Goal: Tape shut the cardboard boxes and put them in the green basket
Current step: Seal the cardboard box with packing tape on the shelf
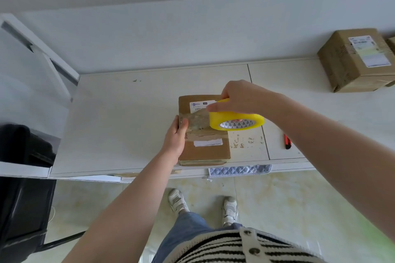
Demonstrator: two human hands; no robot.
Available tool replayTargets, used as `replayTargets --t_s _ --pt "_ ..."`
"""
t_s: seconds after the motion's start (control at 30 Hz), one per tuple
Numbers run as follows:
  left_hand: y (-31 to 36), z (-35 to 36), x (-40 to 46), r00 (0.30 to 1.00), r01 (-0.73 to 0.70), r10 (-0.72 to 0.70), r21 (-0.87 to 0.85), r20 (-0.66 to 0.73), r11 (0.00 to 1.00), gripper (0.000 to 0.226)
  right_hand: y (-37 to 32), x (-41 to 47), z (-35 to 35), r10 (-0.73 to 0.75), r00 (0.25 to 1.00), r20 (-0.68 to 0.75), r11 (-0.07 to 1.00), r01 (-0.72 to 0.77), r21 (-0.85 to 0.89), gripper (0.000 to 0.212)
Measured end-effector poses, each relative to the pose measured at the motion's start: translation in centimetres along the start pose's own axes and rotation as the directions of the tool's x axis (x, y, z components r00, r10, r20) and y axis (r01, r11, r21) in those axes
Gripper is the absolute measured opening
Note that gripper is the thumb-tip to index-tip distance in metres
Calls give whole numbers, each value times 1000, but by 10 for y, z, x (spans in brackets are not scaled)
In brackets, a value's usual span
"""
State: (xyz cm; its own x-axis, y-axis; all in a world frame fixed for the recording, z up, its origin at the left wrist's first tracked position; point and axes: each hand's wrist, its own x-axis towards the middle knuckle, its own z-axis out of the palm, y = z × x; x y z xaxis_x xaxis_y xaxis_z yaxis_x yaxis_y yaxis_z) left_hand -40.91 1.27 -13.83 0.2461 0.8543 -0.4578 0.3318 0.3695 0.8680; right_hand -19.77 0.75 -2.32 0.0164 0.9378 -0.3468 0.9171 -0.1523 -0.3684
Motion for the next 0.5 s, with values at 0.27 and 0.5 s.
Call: replayTargets --t_s 0.27,0.5 --pt "-11 2 3 999 -38 38 -63 -2 997 33 21 1 2 141 989 40 954 -125 -274 66" --pt "-12 1 3 998 -48 50 -36 43 998 33 63 13 50 254 963 92 966 -248 -73 82"
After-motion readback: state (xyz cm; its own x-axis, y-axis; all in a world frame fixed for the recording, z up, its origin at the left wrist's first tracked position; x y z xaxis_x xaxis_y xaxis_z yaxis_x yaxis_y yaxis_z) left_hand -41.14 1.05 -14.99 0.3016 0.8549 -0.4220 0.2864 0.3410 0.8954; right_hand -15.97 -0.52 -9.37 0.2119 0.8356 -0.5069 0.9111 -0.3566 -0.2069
